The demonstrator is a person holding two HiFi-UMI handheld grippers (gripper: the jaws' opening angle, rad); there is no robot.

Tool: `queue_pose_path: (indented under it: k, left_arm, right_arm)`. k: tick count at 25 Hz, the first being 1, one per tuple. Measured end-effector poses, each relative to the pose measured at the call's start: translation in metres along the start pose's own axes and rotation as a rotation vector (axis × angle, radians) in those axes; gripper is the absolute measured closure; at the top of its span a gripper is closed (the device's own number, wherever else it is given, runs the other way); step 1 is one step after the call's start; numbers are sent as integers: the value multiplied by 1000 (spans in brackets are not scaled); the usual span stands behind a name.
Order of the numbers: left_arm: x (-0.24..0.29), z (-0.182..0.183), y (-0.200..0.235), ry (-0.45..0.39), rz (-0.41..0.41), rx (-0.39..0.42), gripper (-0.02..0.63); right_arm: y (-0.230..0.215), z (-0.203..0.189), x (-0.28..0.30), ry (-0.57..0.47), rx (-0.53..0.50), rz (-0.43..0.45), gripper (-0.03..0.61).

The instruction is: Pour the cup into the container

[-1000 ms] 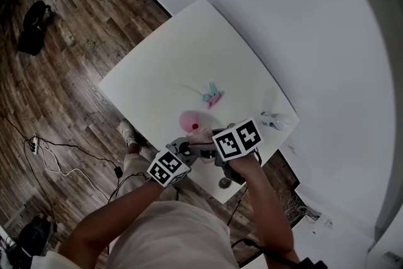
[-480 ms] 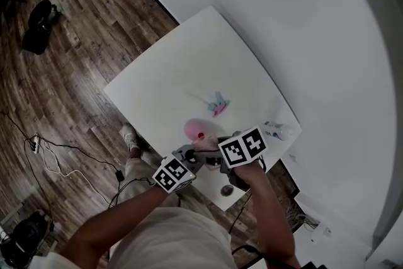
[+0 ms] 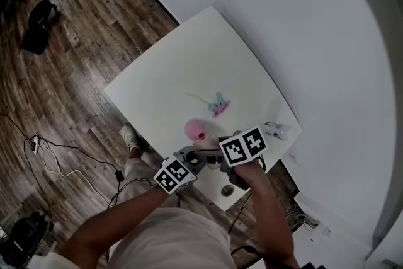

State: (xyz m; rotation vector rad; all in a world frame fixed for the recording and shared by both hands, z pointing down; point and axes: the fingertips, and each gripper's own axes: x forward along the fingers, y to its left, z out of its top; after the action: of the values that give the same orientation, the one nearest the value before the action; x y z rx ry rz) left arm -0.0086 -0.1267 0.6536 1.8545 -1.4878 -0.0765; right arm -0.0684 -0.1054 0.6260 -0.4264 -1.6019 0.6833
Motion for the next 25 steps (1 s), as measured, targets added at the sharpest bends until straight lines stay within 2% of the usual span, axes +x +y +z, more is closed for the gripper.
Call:
queue_pose_path:
  k: [9,13,19,25]
  left_arm:
    - [-7,2,2,-3,13,-6,603]
    - [-11,2,3,-3,20,-1,603]
    - [-16,3,6,4,36,8,603]
    - [-21,9,2,10,48,37,603]
  right_arm:
    - [5,3,0,-37,-28,-3,218]
    - [10,-2,-3,-83,-57,22,218]
    - [15,-5,-12,-220,-129,51,218]
    - [18,-6,-35,-451,-211,35,218]
